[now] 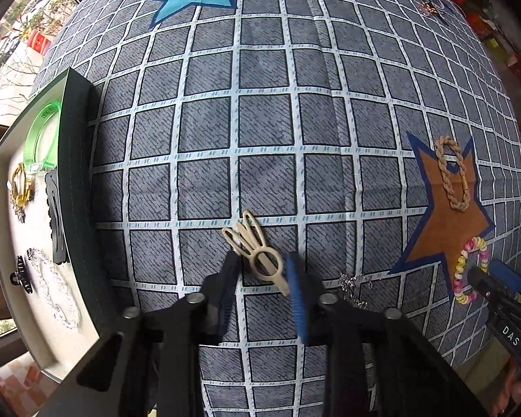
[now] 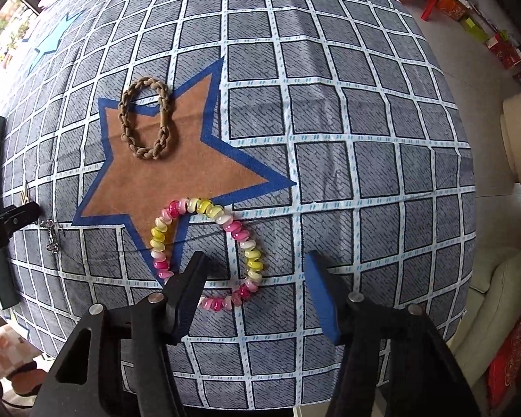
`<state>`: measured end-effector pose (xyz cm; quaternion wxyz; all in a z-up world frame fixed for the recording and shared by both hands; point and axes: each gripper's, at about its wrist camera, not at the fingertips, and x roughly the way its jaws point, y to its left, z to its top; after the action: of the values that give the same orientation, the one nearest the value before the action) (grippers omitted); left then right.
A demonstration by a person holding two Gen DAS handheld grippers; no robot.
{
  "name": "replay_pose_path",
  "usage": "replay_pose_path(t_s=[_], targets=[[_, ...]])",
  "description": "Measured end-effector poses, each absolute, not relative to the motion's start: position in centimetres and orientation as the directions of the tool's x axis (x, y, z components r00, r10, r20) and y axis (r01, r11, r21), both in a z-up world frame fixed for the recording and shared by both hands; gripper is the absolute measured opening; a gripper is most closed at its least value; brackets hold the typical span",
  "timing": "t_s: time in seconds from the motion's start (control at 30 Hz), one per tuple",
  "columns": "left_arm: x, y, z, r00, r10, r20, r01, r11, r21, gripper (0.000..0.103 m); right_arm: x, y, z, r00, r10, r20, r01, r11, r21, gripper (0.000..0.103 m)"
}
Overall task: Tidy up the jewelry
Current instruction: 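Grasp the beige bunny hair clip with the left tool while the right tool grasps the pink-yellow bead bracelet, then carry the bunny clip and bead bracelet into the white box and open both tools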
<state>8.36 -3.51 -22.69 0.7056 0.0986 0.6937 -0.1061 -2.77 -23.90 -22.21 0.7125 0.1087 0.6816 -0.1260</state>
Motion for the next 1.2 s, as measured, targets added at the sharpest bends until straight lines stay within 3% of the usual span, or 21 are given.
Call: replay_pose_path(t_s=[0.03, 0.1, 0.17, 0.7, 1.2], targets=[[8.3, -3.6, -22.6, 0.011, -0.022, -1.0, 0.293, 0.956, -0.018, 0.027, -2.4, -23.6, -22.1, 0.04, -0.032, -0.999, 0.322, 0.946, -0.017, 0.047], [8.2, -3.8, -22.2, 0.007, -0.044, -0.999, 0.299, 0.953, -0.04, 0.027, -2.2, -23.4, -22.0, 0.043, -0.029, -0.999, 0.315, 0.949, -0.014, 0.021], [8.0, -3.6, -21.5, 0.018, -0.054, -0.998, 0.315, 0.948, -0.046, 0.027, -1.8, -23.1, -21.7, 0.037, -0.027, -0.999, 0.313, 0.949, -0.014, 0.01], [6.8, -0.5, -14.3, 0.121, -0.128, -0.984, 0.314, 0.946, -0.084, 0.027, 1.1, -24.6, -14.8, 0.151, 0.082, -0.985, 0.309, 0.943, 0.125, 0.01], [5.6, 9.1, -10.8, 0.214, -0.134, -0.968, 0.185, 0.978, -0.094, 0.027, 6.0, -16.5, -11.6, 0.224, 0.144, -0.964, 0.101, 0.98, 0.17, 0.009]])
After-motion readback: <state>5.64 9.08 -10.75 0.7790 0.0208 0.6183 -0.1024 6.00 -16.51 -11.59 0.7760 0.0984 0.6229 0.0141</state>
